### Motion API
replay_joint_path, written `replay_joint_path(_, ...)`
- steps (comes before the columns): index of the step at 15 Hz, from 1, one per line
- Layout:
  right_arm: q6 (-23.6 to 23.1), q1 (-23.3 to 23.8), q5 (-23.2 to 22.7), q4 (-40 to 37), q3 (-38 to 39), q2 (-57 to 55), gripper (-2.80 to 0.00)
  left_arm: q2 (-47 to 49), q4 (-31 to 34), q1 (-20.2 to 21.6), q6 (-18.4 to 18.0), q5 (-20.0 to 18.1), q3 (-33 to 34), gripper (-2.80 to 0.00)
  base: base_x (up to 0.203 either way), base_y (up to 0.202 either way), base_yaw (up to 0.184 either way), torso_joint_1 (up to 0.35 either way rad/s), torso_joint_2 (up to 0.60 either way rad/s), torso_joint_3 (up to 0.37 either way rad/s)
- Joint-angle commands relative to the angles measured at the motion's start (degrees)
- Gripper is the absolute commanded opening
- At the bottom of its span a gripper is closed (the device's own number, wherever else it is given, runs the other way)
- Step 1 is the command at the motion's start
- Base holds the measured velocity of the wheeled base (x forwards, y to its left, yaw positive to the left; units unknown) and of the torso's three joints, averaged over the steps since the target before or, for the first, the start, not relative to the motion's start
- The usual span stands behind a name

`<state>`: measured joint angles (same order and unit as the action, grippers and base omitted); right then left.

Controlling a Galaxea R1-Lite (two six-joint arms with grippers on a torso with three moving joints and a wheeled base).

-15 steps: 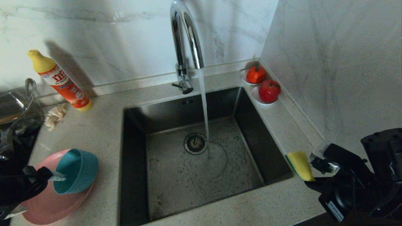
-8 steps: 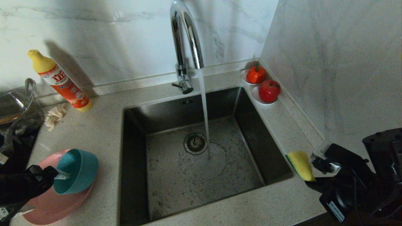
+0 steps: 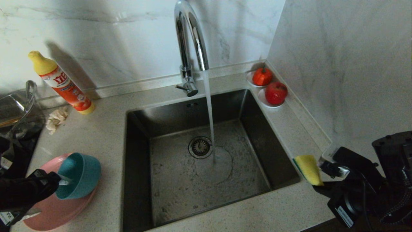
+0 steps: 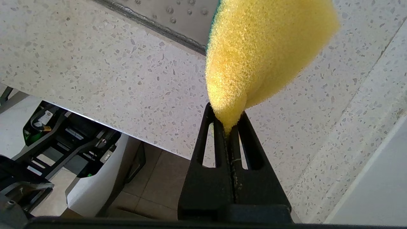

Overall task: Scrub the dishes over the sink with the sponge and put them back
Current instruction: Pick up a bowl and the sponge

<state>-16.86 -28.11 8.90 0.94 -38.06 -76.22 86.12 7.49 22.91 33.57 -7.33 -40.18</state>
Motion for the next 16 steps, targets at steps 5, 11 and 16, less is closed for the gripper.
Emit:
replay_joint_path(5,-0.11,-0.01,-0.11,-0.24,-0.35,0.28,-2.8,0.54,-0.02,0.03,0.53,-0.06,-0.16,-2.8,0.0,0.0,0.0,0.0,0.0,0.0)
replay_joint_path(11,-0.11,-0.01,-0.19,-0.15,-0.35,0.37,-2.8,-0.54,-2.21,0.03,0.87,0.38,-0.11,-2.8,0.0,0.0,0.0,0.0,0.0,0.0)
replay_joint_path(16,-0.02,-0.03,-0.37,0.12,-0.1,0.37,-2.8,-8.72,-1.22,-0.1,1.77,0.07,-2.21,-2.8,0.0,0.0,0.0,0.0,0.0,0.0)
